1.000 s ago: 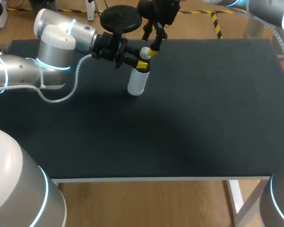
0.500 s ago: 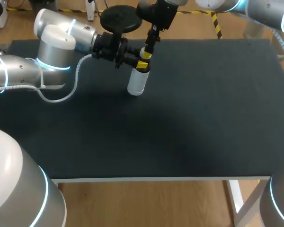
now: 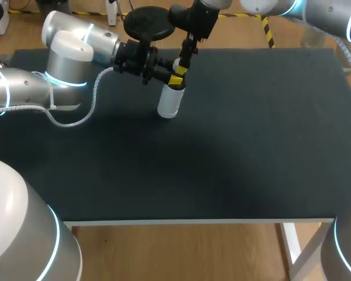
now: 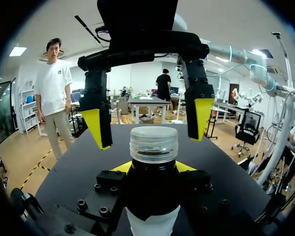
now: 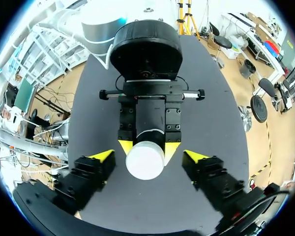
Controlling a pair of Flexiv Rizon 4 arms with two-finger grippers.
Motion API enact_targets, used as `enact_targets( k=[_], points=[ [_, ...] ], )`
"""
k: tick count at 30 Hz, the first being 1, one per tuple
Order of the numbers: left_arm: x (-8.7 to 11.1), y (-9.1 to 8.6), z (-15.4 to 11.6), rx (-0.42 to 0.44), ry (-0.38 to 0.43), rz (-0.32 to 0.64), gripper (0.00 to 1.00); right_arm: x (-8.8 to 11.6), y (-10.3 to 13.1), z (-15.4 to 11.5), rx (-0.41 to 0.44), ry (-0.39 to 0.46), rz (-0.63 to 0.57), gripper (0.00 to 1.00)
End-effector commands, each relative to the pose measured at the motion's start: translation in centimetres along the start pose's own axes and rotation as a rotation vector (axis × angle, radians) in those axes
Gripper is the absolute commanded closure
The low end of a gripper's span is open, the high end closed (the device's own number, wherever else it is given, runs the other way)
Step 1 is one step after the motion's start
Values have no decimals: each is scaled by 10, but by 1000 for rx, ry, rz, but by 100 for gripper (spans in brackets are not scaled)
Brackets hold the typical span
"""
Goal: Unscrew the bottle cap
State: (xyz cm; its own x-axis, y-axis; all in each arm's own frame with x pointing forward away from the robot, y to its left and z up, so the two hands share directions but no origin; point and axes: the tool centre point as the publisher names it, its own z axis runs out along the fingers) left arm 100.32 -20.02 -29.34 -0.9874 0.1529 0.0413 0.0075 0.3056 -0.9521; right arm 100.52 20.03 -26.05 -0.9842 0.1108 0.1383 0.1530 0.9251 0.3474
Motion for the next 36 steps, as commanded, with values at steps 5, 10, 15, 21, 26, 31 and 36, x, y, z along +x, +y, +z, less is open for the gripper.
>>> enact_targets(
  k=[5,10,15,21,26,31,36],
  points=[
    [-1,1,0,1,3,0,100,-1,0,-2,4,6,-45,100],
    [-1,1,0,1,3,0,100,1,0,-4,15,13,-114,100],
    [-1,1,0,1,3,0,100,3,1,-5,35,32,-201,100],
    [-1,1,0,1,3,0,100,5,1,-6,42,29,-332,100],
    [-1,1,0,1,3,0,100,4,5,-11,-17,-19,-426,100],
    [-1,1,0,1,3,0,100,3,6,-22,-47,-39,-431,100],
    [-1,1,0,1,3,0,100,-7,-3,-47,-63,-90,-394,100]
  ],
)
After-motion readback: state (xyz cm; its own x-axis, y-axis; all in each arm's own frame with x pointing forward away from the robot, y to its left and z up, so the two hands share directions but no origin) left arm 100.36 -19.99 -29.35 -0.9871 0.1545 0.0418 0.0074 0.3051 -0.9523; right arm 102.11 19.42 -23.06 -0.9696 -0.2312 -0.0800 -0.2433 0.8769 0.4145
